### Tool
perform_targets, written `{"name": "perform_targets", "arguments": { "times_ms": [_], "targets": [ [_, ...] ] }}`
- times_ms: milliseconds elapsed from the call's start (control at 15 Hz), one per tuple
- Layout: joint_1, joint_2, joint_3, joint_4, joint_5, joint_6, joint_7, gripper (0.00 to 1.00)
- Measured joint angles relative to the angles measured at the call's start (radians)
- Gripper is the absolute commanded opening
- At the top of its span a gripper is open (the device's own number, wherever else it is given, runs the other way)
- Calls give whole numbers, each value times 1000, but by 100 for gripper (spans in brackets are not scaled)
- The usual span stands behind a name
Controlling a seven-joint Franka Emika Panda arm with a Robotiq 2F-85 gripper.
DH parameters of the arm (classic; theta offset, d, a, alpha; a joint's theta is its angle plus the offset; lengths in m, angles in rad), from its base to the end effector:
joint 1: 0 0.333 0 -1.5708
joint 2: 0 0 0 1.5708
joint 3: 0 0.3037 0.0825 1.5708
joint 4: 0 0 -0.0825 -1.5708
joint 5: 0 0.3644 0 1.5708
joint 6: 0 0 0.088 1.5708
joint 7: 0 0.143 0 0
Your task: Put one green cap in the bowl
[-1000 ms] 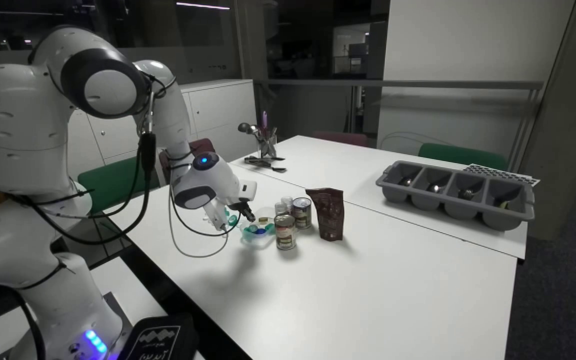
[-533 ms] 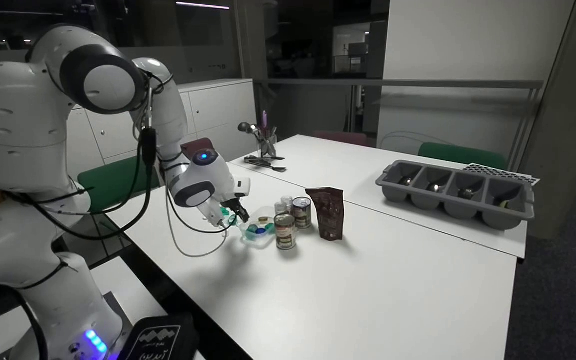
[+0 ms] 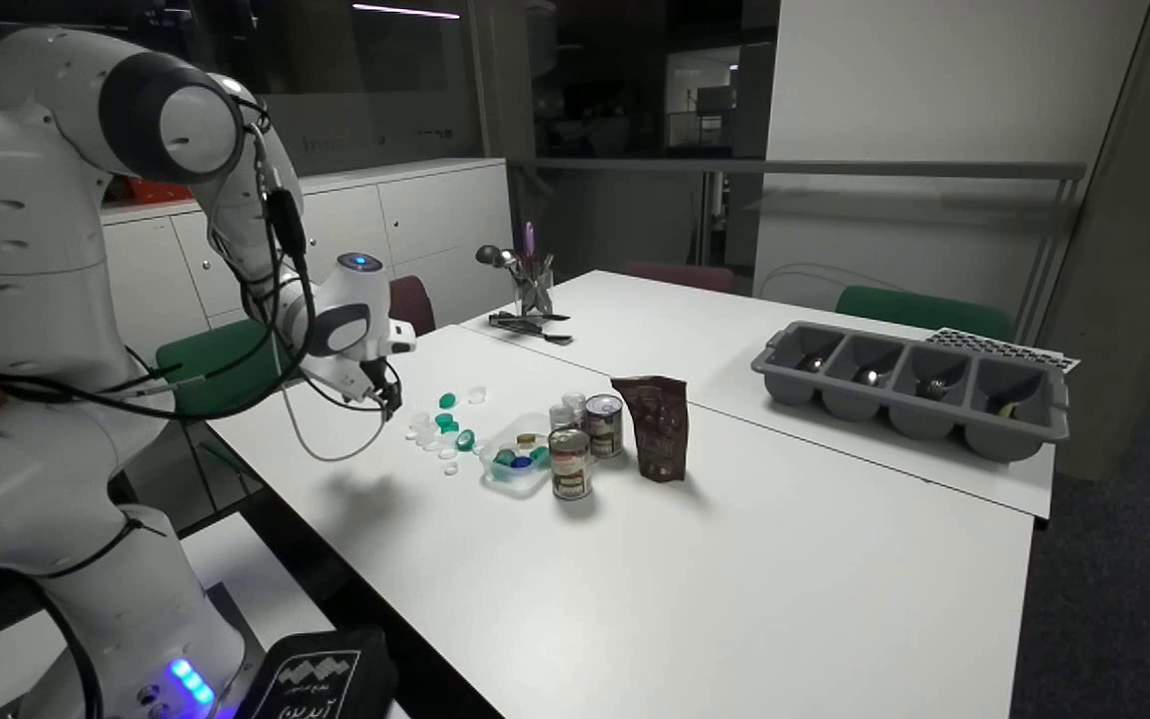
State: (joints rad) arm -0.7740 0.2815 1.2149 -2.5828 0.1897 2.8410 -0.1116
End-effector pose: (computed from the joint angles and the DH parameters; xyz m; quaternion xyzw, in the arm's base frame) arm 0.4051 0.2118 0.2111 -0.9698 -0.1668 -0.0394 0.1735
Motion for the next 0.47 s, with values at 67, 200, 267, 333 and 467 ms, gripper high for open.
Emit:
{"name": "perform_targets", "arguments": {
  "times_ms": [67,200,267,333,467],
  "targets": [
    [-1,-8,41,21,1,-81,2,100],
    [-7,-12,105,74,11,-239,2,100],
    [-12,-14,125,100,13,-301,5,100],
    [-14,-19,133,122,13,-347,6,100],
    [-15,-29,135,145,12,-387,6,100]
  ]
}}
